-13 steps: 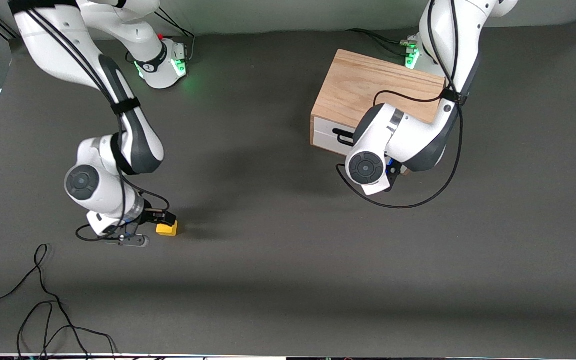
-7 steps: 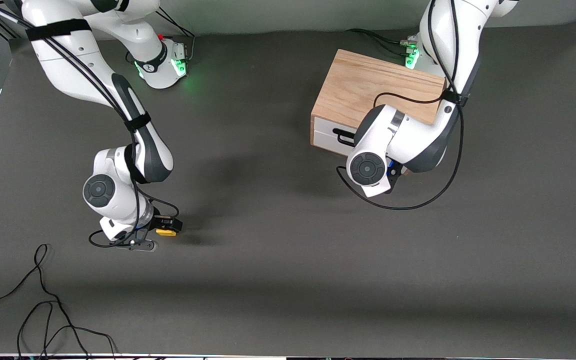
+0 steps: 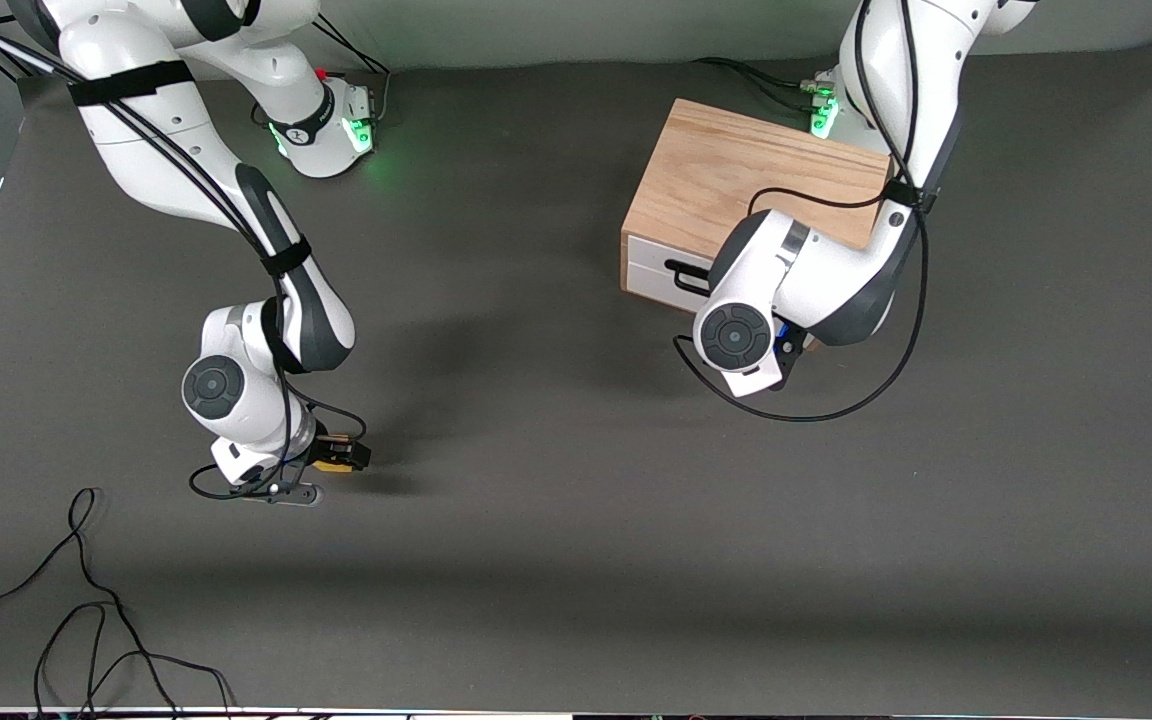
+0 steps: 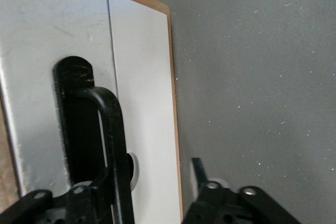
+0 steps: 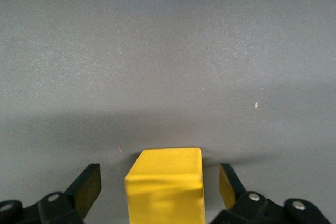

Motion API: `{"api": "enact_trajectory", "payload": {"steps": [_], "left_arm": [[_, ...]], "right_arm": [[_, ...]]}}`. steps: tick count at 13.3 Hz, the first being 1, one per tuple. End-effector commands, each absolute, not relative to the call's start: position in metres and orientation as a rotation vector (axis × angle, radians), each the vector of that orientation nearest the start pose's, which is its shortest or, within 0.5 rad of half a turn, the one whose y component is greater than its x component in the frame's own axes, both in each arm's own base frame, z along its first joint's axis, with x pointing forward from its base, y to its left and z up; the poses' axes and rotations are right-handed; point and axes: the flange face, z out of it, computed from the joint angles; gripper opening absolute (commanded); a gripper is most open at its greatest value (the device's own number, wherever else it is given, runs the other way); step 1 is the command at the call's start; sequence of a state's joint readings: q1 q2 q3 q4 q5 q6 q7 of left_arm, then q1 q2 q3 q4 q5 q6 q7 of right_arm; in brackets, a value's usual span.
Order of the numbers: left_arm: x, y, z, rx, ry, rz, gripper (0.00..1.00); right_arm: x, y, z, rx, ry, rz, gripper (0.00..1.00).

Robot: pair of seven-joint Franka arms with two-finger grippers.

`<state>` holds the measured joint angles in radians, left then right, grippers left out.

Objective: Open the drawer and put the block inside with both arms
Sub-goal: 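Pull the drawer open with the left gripper while the right gripper lifts the cube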

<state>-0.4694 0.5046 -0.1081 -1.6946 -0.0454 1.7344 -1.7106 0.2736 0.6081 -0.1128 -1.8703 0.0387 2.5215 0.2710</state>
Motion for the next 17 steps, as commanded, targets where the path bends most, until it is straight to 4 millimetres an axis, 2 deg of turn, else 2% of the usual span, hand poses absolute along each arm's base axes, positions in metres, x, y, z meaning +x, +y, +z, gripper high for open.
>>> {"api": "enact_trajectory", "payload": {"steps": [1,3,5,8,11,13,15,17], "left_arm": [[0.530,-0.342,0.281,-2.368,-1.504,0.288,0.33],[0.540,-0.344,0.295,-2.392,-1.525,0.271,0.33],[0.546,-0.344,0.302,-2.408,-1.532,0.259,0.34],[0.554,-0.344,0.313,-2.452,-1.516,0.248,0.35],[0.572,-0.332,0.318,-2.547,-1.513,0.206,0.37],[0.576,-0.334,0.319,-2.587,-1.516,0.182,0.38],[0.576,-0.338,0.310,-2.593,-1.511,0.179,0.38],[0.580,-0.336,0.314,-2.604,-1.525,0.166,0.38]], "right_arm": [[0.637,0.109,0.190,-3.151,0.225,-0.112,1.00],[0.638,0.109,0.191,-3.150,0.225,-0.114,0.85],[0.638,0.109,0.191,-3.151,0.222,-0.114,0.64],[0.639,0.108,0.191,-3.152,0.222,-0.115,0.44],[0.639,0.107,0.196,-3.151,0.213,-0.113,0.42],[0.640,0.107,0.211,-3.146,0.209,-0.123,0.42],[0.639,0.108,0.242,-3.146,0.190,-0.080,0.42],[0.637,0.104,0.290,-3.145,0.146,-0.030,0.42]]}}
